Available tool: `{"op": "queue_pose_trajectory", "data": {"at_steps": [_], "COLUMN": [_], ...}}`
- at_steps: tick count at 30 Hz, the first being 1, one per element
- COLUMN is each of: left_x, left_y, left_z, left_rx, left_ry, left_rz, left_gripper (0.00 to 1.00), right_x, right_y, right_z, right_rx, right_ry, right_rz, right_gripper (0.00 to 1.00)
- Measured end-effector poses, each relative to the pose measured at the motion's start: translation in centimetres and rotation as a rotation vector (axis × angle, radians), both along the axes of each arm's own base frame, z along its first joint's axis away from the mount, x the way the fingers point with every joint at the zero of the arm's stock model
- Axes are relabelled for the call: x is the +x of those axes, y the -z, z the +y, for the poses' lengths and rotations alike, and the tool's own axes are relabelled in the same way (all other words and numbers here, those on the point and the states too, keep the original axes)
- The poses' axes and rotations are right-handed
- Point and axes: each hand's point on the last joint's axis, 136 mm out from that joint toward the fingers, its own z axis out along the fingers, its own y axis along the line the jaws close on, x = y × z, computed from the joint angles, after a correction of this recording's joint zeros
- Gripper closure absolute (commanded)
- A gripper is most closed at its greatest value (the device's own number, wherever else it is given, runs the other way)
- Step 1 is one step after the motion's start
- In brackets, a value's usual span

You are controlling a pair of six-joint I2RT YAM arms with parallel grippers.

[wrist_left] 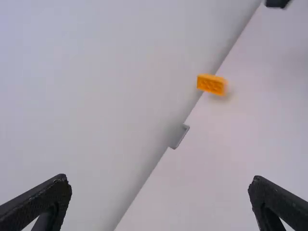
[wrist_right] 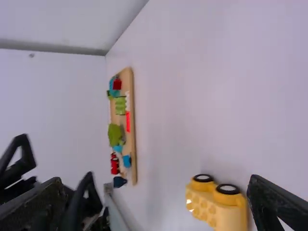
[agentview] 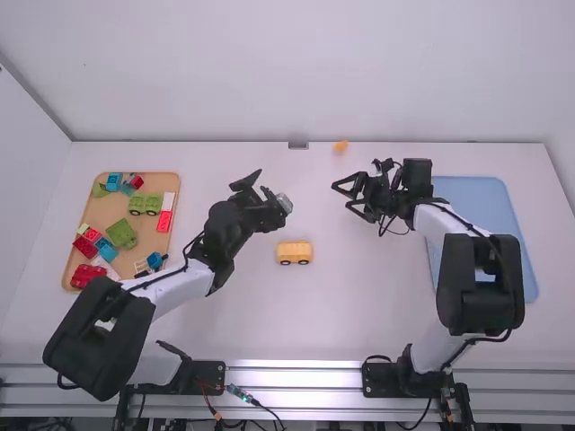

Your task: Assemble lego blocks to make yellow taxi

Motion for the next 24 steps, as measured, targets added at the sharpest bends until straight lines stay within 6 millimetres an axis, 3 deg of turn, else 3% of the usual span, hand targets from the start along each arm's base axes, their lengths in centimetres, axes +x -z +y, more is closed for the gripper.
{"op": "queue_pose_trajectory", "data": {"at_steps": [10, 24], "left_x": [0.1, -0.3], "left_y": [0.0, 3.0], "left_z": [0.3, 0.7], "left_rx": [-0.174, -0.309], "left_ry": [-0.043, -0.103], "left_rz": [0.077, 0.266], "left_gripper": [0.01, 0.01], "right_x": [1.1, 2.6], "right_y": [1.7, 4.3], "right_z": [-1.6, -3.2], "right_rx": [-0.129, -0.45], "right_ry": [0.079, 0.119], "right_rz": [-0.019, -0.136], "right_gripper": [0.01, 0.01]}}
